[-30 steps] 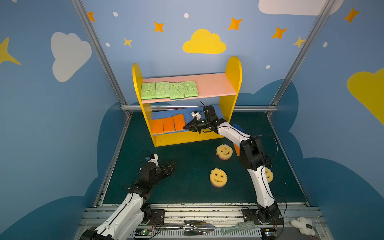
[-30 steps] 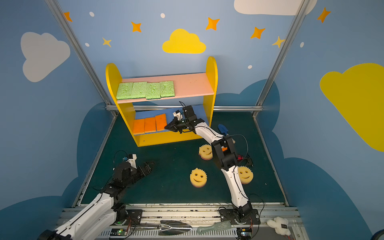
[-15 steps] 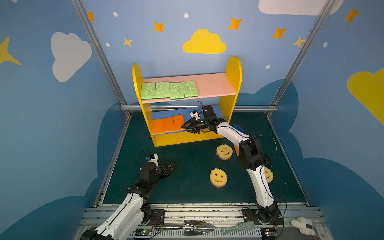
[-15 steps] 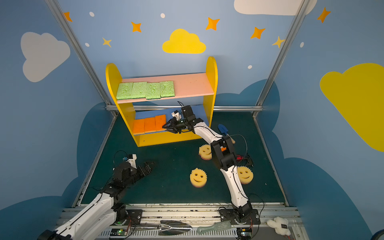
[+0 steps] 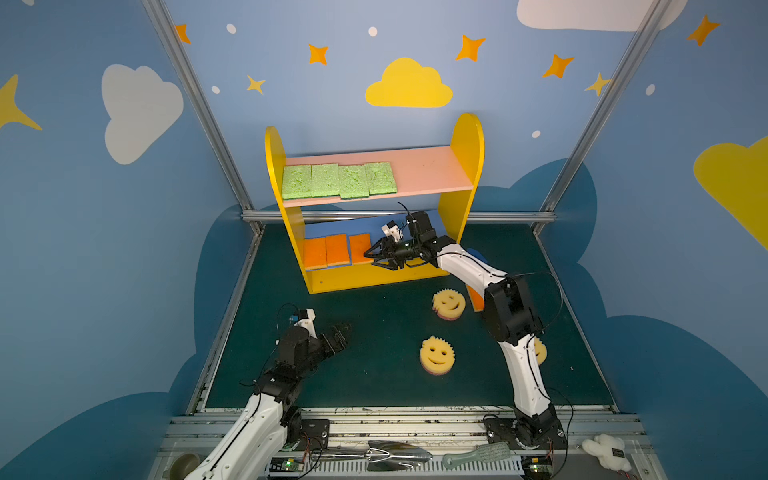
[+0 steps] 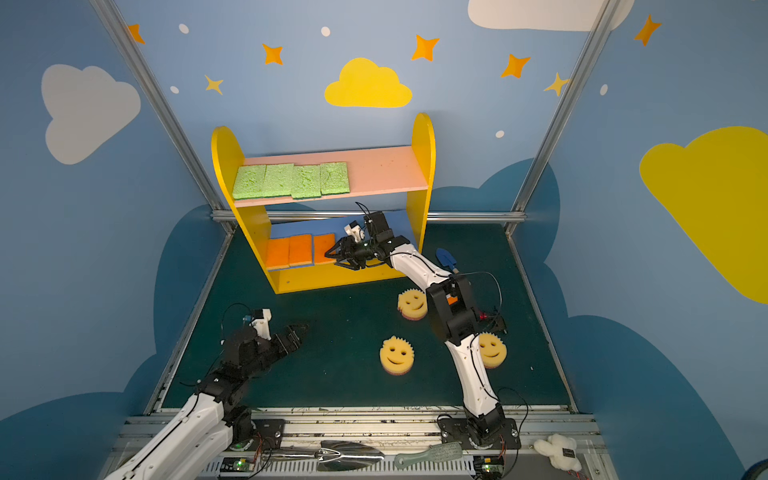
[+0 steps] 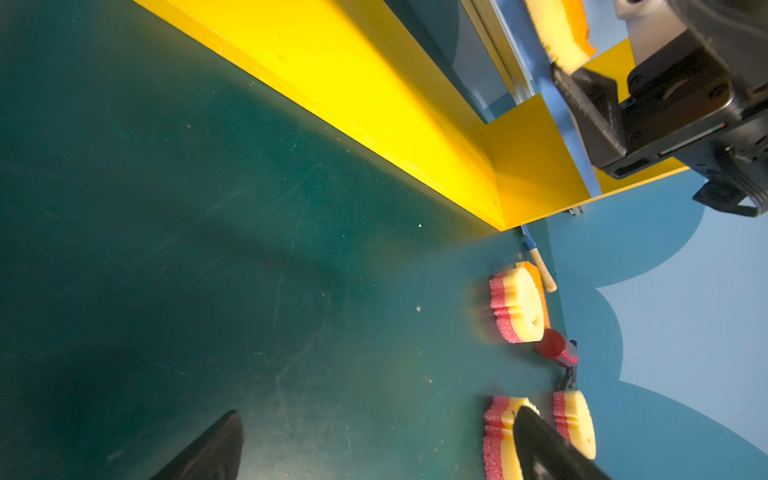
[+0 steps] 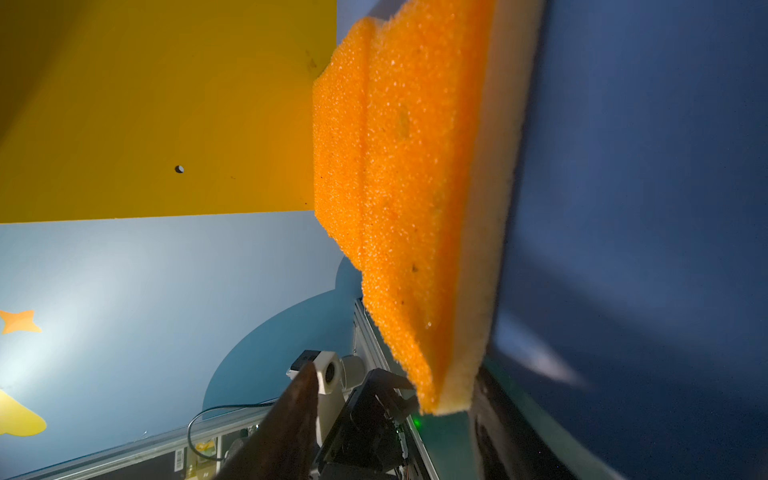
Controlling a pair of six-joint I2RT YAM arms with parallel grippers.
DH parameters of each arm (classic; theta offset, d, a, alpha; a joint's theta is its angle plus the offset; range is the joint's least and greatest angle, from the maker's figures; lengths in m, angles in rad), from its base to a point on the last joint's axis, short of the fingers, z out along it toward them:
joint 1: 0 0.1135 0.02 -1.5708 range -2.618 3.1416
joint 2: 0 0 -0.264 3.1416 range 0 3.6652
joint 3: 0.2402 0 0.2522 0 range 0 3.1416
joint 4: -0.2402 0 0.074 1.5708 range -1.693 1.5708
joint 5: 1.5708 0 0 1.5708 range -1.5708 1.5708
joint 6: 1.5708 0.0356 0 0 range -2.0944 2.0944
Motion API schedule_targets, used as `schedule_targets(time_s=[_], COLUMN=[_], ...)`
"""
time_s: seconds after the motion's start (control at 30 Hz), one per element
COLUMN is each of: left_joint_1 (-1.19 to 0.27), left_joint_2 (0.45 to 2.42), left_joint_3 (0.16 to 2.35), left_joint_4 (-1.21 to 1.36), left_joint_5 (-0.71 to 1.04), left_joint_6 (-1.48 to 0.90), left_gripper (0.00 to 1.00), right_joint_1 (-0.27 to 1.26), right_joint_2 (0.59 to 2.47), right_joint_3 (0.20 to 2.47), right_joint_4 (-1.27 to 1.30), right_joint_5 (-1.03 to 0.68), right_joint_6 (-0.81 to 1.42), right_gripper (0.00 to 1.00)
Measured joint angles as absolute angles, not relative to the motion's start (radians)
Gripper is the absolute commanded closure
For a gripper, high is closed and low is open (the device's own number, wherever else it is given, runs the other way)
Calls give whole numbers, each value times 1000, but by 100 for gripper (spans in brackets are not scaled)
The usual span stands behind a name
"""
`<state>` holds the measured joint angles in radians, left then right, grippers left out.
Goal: Place and organize the cleaning sponges onto the shelf
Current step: 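Open the right gripper and withdraw it from the lower shelf, then grasp the orange sponge lying near the right gripper with the right gripper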
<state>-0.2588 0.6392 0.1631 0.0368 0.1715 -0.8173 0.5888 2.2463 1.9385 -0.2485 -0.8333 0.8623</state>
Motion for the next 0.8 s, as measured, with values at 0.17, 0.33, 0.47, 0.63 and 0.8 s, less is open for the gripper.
schedule_targets(time_s=[0.17,0.33,0.47,0.63,0.8], left_joint_1=[-261,-311,-393,-479,-538], left_joint_2=[676,700,709,782,928], left_joint_3=[212,255,288,340,405], left_joint_4=[-20,-41,-57,-39,12], left_joint_5=[203,212,179,142,117], left_joint_6=[-816,-819,-823,-834,-834], left_gripper=[1,1,3,8,10], right_joint_1=[580,558,521,455,341], right_joint_2=[2128,2008,1914,1783,1640], right_joint_3=[1821,1723,1621,1441,1251], right_joint_4=[-302,-315,-314,-306,-294], right_joint_5=[-757,-710,-695,-691,-697], right_joint_6=[797,758,742,722,698], right_gripper=[42,42,42,43,40])
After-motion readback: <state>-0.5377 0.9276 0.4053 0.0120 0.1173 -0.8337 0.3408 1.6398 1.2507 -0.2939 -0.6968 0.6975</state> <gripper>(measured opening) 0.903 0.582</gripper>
